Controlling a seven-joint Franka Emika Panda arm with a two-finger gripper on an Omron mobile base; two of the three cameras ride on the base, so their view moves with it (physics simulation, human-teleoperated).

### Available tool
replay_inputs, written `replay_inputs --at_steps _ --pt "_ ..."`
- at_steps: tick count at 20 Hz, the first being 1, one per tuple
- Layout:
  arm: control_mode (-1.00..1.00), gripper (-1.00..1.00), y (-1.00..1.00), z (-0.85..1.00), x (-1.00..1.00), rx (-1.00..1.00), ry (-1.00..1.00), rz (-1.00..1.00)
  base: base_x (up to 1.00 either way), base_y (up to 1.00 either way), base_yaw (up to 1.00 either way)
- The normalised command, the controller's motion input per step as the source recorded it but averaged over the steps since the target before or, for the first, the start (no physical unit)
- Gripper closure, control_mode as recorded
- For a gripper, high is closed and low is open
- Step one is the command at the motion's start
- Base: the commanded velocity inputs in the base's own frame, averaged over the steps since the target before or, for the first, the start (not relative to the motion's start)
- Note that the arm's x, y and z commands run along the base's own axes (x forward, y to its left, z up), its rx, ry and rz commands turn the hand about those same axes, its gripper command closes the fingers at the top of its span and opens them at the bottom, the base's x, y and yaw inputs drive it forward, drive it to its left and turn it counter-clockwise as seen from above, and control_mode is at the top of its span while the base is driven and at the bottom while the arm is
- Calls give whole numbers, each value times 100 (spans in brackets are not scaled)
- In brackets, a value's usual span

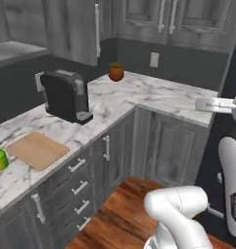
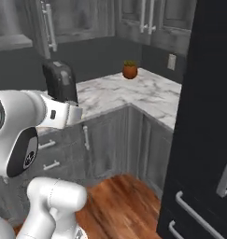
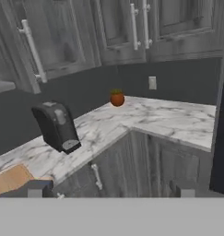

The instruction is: Grab the spray bottle from the cabinet, then place it next to the cutting board for sanitizing. Then grab the dish brush from the countertop next to the sink and place it next to the cutting board.

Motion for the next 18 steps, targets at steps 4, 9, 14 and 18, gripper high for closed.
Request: replay_inputs --at_steps 4,9,14,18 --pt "100 -100 0 0 0 0 0 0 0 0 -100" --pt "100 -100 0 0 0 0 0 0 0 0 -100" --pt "100 -100 0 0 0 0 0 0 0 0 -100" --pt "100 -100 0 0 0 0 0 0 0 0 -100"
